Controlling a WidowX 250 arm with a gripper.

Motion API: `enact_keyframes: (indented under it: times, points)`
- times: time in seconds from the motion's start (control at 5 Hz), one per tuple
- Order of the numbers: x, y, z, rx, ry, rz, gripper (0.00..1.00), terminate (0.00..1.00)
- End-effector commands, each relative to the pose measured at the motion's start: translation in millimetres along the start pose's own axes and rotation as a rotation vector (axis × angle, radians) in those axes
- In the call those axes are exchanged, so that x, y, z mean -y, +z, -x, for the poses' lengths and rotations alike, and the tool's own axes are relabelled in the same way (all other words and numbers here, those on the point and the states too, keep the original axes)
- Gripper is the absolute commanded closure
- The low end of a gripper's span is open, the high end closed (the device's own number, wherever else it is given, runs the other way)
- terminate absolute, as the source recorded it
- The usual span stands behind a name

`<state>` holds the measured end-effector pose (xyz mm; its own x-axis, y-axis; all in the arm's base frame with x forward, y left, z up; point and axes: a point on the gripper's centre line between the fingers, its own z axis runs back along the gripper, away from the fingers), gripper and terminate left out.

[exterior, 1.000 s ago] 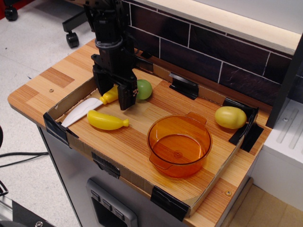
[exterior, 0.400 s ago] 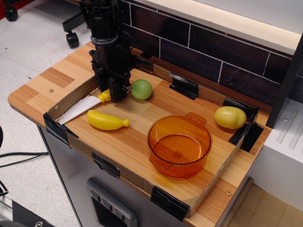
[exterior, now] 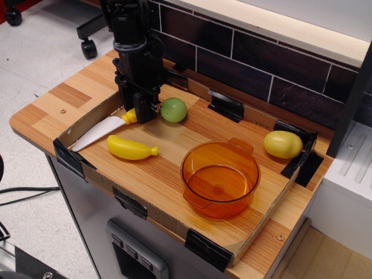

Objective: Put knife in pot

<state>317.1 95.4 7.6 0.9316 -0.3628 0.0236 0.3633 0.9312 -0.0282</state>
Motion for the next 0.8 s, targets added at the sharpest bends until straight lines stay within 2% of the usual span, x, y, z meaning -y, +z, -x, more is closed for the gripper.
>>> enact_keyframes:
  times: [0.0,0.2,0.4,0.6]
  points:
    - [-5,67,-14,0.146,0.147,-0.041,1.00,0.00]
    - [-2,85,-19,0.168,0.274,-0.047,1.00,0.00]
    - [7,101,-26,0.198,0.330,-0.046,1.00,0.00]
    - [37,108,-34,0.174,0.382,-0.009,1.00,0.00]
